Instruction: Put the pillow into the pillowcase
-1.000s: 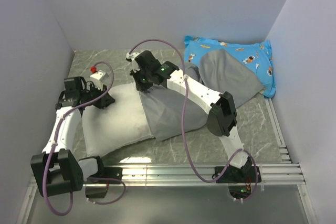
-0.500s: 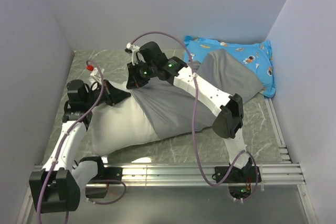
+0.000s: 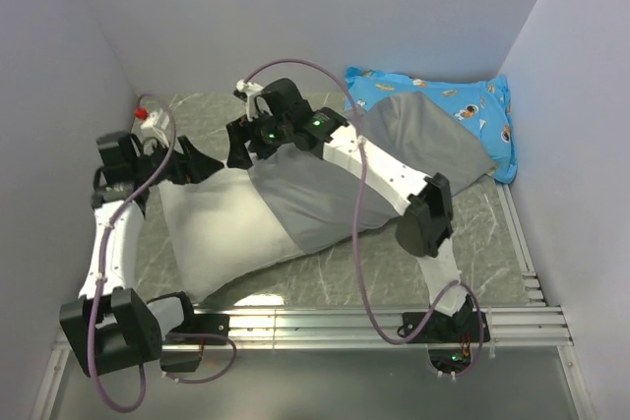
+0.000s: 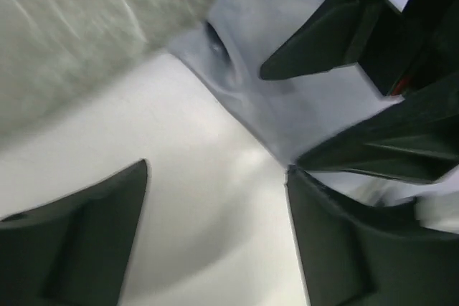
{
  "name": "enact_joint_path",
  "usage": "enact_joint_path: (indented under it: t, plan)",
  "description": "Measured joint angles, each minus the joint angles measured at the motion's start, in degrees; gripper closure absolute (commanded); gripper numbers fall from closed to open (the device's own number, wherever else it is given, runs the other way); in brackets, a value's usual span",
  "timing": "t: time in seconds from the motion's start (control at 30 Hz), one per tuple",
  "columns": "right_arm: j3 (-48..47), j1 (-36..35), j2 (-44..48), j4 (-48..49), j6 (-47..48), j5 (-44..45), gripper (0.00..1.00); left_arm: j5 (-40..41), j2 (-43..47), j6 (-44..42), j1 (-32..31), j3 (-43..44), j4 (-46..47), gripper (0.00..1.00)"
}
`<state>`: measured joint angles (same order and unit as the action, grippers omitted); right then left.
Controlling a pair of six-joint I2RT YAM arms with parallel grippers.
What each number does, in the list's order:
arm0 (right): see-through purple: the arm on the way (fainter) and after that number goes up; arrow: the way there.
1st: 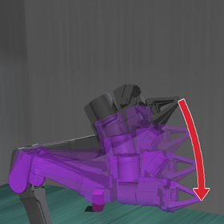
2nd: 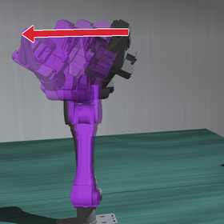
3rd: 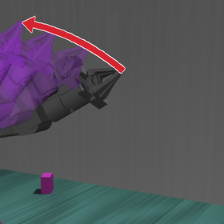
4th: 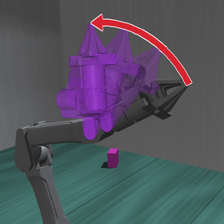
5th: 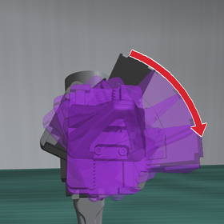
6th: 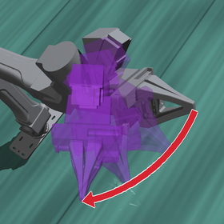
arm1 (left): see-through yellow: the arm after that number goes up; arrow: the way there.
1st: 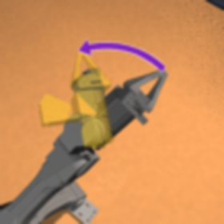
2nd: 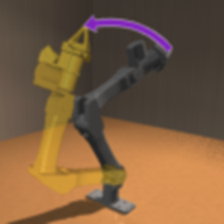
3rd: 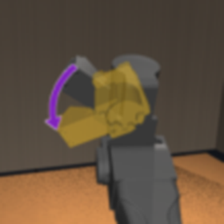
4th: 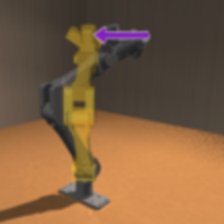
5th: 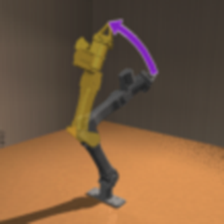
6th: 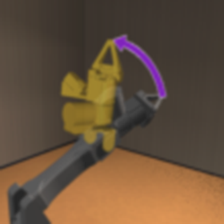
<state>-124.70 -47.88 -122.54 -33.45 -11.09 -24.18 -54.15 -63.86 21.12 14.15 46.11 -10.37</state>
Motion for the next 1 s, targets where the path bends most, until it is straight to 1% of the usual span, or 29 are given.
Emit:
enact_joint_path:
  t: [0.03, 0.1, 0.17, 0.23, 0.3, 0.37, 0.43, 0.47, 0.53, 0.6, 0.63, 0.73, 0.77, 0.8, 0.83, 0.9, 0.93, 0.97, 1.0]
  plan:
    - [1.5, 0.2, 1.5, 0.2, 0.5, 0.7, 0.1, 0.4, -0.2, -7.7, 0.4, 4.7, -6.0, 0.01]
    - [7.7, 0.9, 7.7, 0.2, 1.7, 1.2, 0.07, 2.0, 1.0, -23.1, 0.8, 11.4, -15.2, 0.01]
    - [15.1, 2.0, 16.3, 0.0, 3.3, 2.2, 0.07, 4.0, 4.7, -39.6, 0.6, 14.2, -24.7, 0.01]
    - [22.8, 3.6, 26.2, -0.1, 5.6, 3.6, 0.08, 7.2, 9.5, -54.1, -0.4, 13.2, -32.8, 0.01]
    - [31.0, 5.3, 35.9, 1.1, 8.3, 5.0, 0.14, 11.3, 15.4, -67.4, -2.9, 9.1, -40.4, 0.01]
    - [39.6, 7.5, 44.6, 1.3, 11.1, 7.0, 0.17, 15.1, 20.8, -75.6, -6.3, 3.7, -45.7, 0.01]
    - [46.1, 9.1, 49.6, -0.4, 13.4, 8.7, 0.19, 18.5, 25.5, -81.0, -10.6, -1.6, -48.6, 0.01]
    - [49.0, 9.7, 50.6, -0.6, 14.3, 9.7, 0.19, 19.5, 26.8, -82.3, -12.2, -3.1, -49.1, 0.01]
    - [54.1, 10.6, 49.5, -1.1, 15.6, 12.3, 0.21, 22.4, 29.2, -83.0, -17.1, -6.0, -47.6, 0.01]
    - [57.4, 11.1, 45.3, -1.7, 16.2, 14.9, 0.23, 25.8, 28.7, -81.5, -23.0, -8.1, -44.1, 0.01]
    - [58.3, 11.4, 40.8, -1.7, 16.3, 16.0, 0.24, 27.4, 27.7, -80.2, -25.5, -8.9, -41.9, 0.01]
    - [57.5, 12.8, 31.4, -0.7, 16.0, 17.5, 0.25, 32.0, 21.7, -74.3, -33.9, -10.3, -33.3, 0.21]
    - [55.5, 13.6, 29.2, -1.4, 15.9, 17.7, 0.26, 33.8, 19.0, -72.0, -36.9, -10.2, -30.5, 0.37]
    - [52.9, 14.4, 27.4, -2.1, 15.9, 18.0, 0.26, 36.3, 15.6, -69.3, -40.2, -9.8, -27.5, 0.44]
    - [50.1, 15.5, 26.0, -2.6, 15.9, 18.5, 0.27, 37.9, 12.6, -67.2, -42.4, -9.4, -25.1, 0.47]
    - [42.1, 18.6, 22.6, -4.2, 16.1, 19.0, 0.27, 39.7, 5.4, -61.5, -45.7, -6.8, -20.7, 0.63]
    - [38.2, 20.5, 21.0, -4.4, 16.0, 18.9, 0.26, 39.6, 2.2, -58.9, -46.4, -5.2, -19.1, 0.83]
    - [34.9, 22.1, 19.7, -4.5, 15.8, 18.7, 0.25, 39.5, 0.0, -56.8, -46.6, -3.9, -17.8, 0.93]
    - [32.1, 23.7, 18.7, -4.1, 15.7, 18.5, 0.24, 38.9, -2.8, -53.5, -46.8, -2.3, -16.2, 0.99]
